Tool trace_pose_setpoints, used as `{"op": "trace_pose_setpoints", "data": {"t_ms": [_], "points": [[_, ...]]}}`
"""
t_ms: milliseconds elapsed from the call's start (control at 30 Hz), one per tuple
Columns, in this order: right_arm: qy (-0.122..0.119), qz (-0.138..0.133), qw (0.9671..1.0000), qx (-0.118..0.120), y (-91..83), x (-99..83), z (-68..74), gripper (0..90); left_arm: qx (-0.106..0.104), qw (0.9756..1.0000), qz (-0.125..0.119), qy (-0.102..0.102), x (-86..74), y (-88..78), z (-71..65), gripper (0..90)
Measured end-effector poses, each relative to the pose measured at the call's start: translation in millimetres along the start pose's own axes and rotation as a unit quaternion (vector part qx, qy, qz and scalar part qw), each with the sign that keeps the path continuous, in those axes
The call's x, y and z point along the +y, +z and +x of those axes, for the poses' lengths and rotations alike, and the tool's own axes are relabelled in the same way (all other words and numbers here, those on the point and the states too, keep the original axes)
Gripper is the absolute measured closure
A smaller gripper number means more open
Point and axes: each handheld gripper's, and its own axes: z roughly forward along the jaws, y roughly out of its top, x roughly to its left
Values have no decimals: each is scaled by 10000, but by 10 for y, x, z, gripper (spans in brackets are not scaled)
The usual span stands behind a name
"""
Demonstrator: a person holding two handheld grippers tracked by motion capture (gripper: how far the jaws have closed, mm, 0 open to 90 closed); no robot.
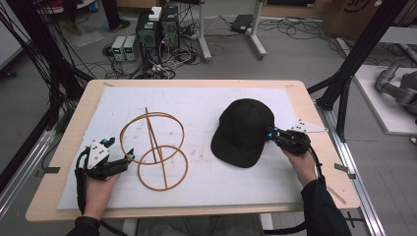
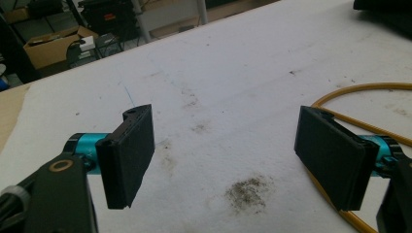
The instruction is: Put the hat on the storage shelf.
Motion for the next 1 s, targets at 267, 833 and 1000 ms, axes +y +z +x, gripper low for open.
{"op": "trace_pose_setpoints", "data": {"t_ms": [267, 833, 1000], "points": [[61, -28, 9998, 195, 117, -18, -15, 621, -10, 10000, 15, 21, 0, 6, -4, 225], [54, -251, 9995, 209, 88, 157, 163, 889, -14, 10000, 30, 39, 2, 7, -10, 226], [68, -488, 9986, 208, 57, 271, 255, 892, -12, 10000, 24, 46, 3, 3, -8, 226]]}}
